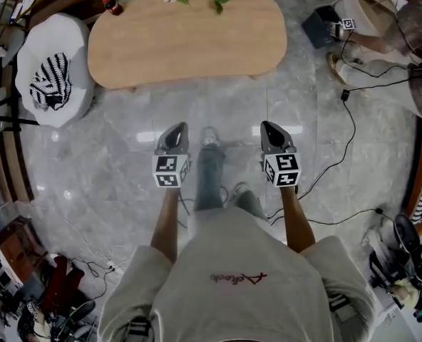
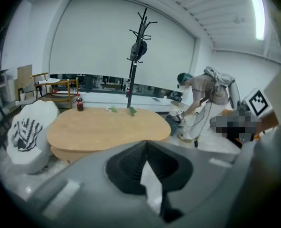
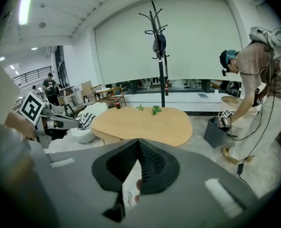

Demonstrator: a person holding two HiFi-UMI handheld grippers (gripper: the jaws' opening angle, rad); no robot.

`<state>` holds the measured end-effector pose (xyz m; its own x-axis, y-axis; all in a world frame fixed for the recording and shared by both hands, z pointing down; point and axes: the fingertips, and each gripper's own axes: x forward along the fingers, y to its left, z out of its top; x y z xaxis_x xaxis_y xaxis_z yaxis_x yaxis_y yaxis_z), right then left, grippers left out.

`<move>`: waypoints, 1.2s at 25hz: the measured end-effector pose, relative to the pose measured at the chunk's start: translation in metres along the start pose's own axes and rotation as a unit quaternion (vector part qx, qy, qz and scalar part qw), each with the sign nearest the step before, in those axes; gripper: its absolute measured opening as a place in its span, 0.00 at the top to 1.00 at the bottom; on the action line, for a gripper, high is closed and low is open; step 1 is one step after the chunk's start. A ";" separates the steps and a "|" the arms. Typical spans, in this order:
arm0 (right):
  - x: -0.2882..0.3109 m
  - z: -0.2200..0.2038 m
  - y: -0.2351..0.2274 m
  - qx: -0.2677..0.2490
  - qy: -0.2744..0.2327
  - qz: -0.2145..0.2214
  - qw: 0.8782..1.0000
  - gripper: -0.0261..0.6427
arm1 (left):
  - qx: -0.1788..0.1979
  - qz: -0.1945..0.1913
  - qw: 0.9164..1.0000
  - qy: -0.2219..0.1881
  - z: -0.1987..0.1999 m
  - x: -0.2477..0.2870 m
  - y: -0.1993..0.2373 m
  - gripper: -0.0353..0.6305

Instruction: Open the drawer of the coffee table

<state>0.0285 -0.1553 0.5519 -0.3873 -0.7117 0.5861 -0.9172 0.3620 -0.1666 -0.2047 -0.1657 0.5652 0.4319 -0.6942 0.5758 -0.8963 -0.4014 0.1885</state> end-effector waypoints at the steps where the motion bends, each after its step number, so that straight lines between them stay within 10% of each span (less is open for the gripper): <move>1: 0.005 -0.007 -0.002 -0.001 0.001 0.001 1.000 0.95 | 0.002 0.000 1.000 0.000 -0.007 0.005 0.001 0.94; 30: 0.260 -0.212 -0.068 -0.031 -0.100 0.041 0.994 0.96 | 0.058 0.017 0.996 -0.068 -0.227 0.237 0.110 0.94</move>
<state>0.0098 -0.2375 0.8841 -0.4774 -0.7813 0.4021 -0.8764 0.4561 -0.1545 -0.2236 -0.2383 0.9027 0.4183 -0.7799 0.4656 -0.8965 -0.4369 0.0737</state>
